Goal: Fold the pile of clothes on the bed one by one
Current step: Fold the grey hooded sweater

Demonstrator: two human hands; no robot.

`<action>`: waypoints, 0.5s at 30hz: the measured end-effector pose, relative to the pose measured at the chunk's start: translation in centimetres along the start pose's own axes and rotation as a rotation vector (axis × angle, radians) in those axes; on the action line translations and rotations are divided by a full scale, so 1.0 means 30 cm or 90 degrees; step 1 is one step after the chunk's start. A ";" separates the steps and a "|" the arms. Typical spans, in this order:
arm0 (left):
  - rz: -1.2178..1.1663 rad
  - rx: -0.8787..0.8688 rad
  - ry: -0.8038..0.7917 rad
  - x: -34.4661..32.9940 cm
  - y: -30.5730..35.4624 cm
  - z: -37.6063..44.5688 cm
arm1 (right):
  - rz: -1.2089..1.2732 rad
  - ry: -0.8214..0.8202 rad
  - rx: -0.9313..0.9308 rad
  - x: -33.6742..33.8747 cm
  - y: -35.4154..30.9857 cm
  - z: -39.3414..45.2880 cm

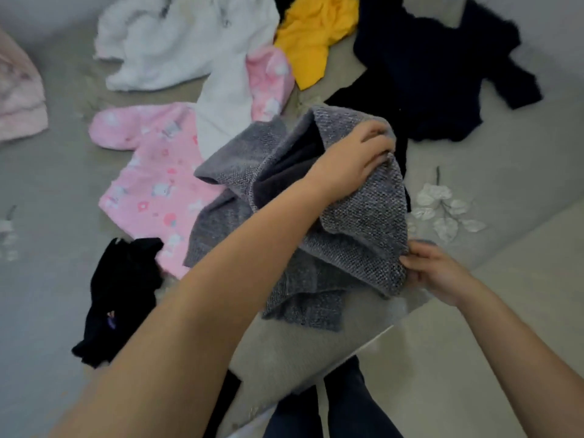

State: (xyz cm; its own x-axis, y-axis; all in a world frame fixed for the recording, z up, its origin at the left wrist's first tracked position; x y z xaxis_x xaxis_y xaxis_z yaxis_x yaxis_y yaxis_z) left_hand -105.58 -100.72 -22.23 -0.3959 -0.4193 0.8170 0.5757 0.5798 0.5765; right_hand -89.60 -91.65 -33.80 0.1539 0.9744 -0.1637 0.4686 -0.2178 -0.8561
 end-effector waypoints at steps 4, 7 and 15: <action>0.007 0.067 -0.085 -0.190 -0.037 -0.023 | -0.019 0.284 -0.068 0.226 0.205 -0.061; 0.086 0.226 -0.052 -0.249 -0.237 -0.154 | -0.002 0.403 -0.110 0.302 0.359 -0.049; 0.247 0.216 -0.049 -0.306 -0.354 -0.087 | -0.031 0.452 -0.069 0.239 0.426 0.016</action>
State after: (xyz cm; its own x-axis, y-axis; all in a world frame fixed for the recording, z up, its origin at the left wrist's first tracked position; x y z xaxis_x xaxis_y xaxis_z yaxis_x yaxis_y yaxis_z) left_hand -106.19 -104.85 -35.89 -0.2581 -0.0831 0.9625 0.4320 0.8812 0.1919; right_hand -82.94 -87.41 -46.15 0.6419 0.7199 0.2640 0.5673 -0.2143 -0.7951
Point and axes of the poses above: each hand's wrist, its own z-axis towards the middle knuckle, its own x-axis out of the back of the hand, y = z × x, the point moved 5 cm from there along z, towards the middle knuckle, and after that the axes turned 14 degrees about x, right-handed, at the moved point
